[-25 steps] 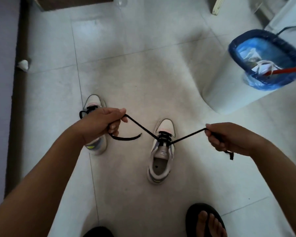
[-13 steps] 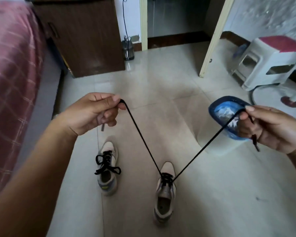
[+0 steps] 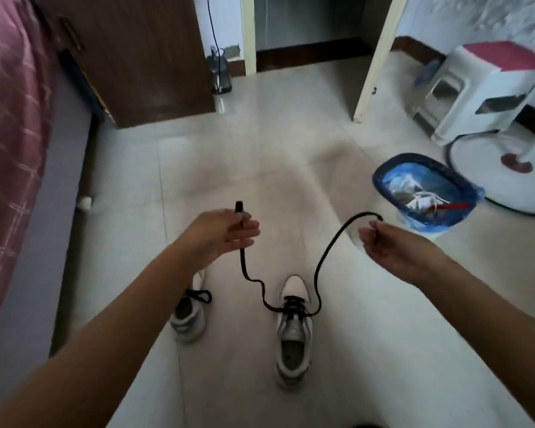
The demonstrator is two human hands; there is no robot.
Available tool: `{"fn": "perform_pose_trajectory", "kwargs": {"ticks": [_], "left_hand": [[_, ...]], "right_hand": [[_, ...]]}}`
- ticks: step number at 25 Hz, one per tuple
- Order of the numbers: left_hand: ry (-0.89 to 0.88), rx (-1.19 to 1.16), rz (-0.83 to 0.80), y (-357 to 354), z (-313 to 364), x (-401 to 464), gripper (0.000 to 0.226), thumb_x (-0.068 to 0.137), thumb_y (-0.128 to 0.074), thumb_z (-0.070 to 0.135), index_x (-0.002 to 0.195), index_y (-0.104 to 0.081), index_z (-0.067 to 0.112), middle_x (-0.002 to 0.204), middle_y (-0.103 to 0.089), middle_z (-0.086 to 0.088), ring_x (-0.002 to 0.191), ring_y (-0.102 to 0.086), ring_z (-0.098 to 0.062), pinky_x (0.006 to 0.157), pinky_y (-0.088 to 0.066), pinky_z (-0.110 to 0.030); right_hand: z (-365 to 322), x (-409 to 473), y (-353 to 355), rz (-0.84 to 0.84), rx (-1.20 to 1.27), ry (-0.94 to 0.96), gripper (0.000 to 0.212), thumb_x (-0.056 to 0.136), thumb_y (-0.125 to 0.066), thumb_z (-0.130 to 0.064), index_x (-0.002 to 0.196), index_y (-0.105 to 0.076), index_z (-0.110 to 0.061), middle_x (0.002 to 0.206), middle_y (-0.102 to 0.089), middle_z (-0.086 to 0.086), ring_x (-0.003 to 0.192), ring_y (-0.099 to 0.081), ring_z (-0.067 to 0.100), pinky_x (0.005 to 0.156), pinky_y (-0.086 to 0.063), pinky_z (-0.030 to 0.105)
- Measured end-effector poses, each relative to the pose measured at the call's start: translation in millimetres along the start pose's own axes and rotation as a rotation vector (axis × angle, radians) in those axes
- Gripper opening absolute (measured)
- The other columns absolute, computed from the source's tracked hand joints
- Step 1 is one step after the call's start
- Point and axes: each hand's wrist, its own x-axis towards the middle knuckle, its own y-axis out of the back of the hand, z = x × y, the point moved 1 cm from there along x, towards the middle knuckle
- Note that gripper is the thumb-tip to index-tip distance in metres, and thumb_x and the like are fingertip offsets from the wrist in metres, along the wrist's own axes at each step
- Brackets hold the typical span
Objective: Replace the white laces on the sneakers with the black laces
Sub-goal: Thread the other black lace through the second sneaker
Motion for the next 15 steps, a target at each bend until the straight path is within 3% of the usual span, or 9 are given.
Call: {"fn": "perform_pose_trajectory", "kwargs": {"ticks": [3, 5, 8, 11, 15], "left_hand": [[0.177, 0.151, 0.142, -4, -92, 29, 0.014, 0.091, -0.055, 0.001, 0.078, -0.06, 0.004, 0.068, -0.054, -0.009, 0.042, -0.051, -0.007, 0.042, -0.041, -0.014], [0.175, 0.248, 0.146, -1, -139, 42, 0.008, 0.09, -0.057, -0.001, 0.086, -0.062, 0.005, 0.069, -0.057, -0.009, 0.049, -0.054, -0.009, 0.044, -0.043, -0.015], [0.197, 0.267, 0.136, -1, -193, 56, 0.007, 0.089, -0.058, -0.002, 0.088, -0.061, 0.004, 0.074, -0.062, -0.011, 0.062, -0.06, -0.017, 0.048, -0.051, -0.017], [0.205, 0.206, 0.178, 0, -223, 62, 0.006, 0.089, -0.059, -0.002, 0.084, -0.061, 0.002, 0.074, -0.063, -0.013, 0.065, -0.061, -0.018, 0.051, -0.054, -0.017], [0.246, 0.204, 0.154, 4, -245, 54, 0.003, 0.088, -0.063, 0.003, 0.09, -0.063, 0.001, 0.077, -0.064, -0.01, 0.069, -0.063, -0.016, 0.054, -0.054, -0.017]], "right_hand": [[82, 23, 31, 0.21, -0.172, -0.188, 0.016, 0.091, -0.059, -0.007, 0.075, -0.057, -0.008, 0.066, -0.052, 0.007, 0.052, -0.043, 0.009, 0.04, -0.037, 0.012], [122, 30, 42, 0.197, -0.17, -0.24, 0.013, 0.089, -0.058, 0.002, 0.077, -0.055, -0.001, 0.071, -0.053, 0.013, 0.058, -0.048, 0.015, 0.039, -0.043, 0.014], [169, 41, 50, 0.189, -0.107, -0.266, 0.016, 0.085, -0.055, 0.015, 0.078, -0.053, 0.001, 0.076, -0.055, 0.016, 0.068, -0.057, 0.024, 0.053, -0.056, 0.021], [201, 52, 49, 0.171, -0.125, -0.223, 0.019, 0.082, -0.057, 0.016, 0.08, -0.056, -0.003, 0.075, -0.059, 0.013, 0.068, -0.063, 0.024, 0.061, -0.059, 0.025], [226, 54, 46, 0.203, -0.221, -0.178, 0.018, 0.077, -0.066, 0.009, 0.076, -0.062, -0.008, 0.071, -0.064, 0.008, 0.063, -0.063, 0.018, 0.056, -0.054, 0.023]]}}
